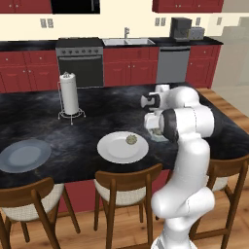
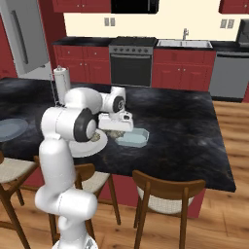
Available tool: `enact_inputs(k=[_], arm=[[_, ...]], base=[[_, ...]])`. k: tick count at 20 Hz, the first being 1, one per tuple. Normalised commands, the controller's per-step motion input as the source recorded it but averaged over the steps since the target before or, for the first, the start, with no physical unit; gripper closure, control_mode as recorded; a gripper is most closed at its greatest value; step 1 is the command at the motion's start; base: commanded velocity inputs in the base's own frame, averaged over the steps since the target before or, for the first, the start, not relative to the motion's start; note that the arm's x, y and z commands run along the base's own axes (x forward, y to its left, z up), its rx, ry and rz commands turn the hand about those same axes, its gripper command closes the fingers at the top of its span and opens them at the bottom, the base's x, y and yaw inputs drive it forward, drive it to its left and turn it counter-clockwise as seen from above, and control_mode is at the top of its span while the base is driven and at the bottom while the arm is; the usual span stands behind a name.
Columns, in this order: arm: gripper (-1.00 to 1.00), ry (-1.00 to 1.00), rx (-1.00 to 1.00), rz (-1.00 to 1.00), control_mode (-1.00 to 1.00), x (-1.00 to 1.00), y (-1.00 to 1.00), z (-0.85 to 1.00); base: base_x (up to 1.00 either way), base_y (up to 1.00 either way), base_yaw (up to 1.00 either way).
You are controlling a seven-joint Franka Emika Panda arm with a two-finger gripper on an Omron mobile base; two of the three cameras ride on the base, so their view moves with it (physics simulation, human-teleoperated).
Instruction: Place two dumplings into each of the tupperware containers and then place the containers in the fridge.
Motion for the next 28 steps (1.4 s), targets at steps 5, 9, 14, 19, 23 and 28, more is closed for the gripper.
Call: enact_inputs(k=[5, 9, 14, 19, 23, 28], arm=[[1.00, 0.00, 0.03, 0.00, -1.00, 0.70, -0.33, -0.06], [1.00, 0.00, 0.01, 0.00, -1.00, 0.43, -0.12, -0.36], [1.00, 0.00, 0.00, 0.00, -1.00, 0.34, 0.00, -0.38], [1.00, 0.00, 0.01, 0.00, -1.00, 0.12, 0.00, -0.26], [1.00, 0.00, 0.00, 0.00, -1.00, 0.01, 0.01, -0.34], [-1.00, 0.00, 0.00, 0.00, -1.00, 0.13, 0.02, -0.27]], base=[[0.00, 0.00, 0.00], [0.00, 0.00, 0.00], [0.00, 0.00, 0.00], [0.00, 0.00, 0.00], [0.00, 0.00, 0.00], [0.00, 0.00, 0.00]])
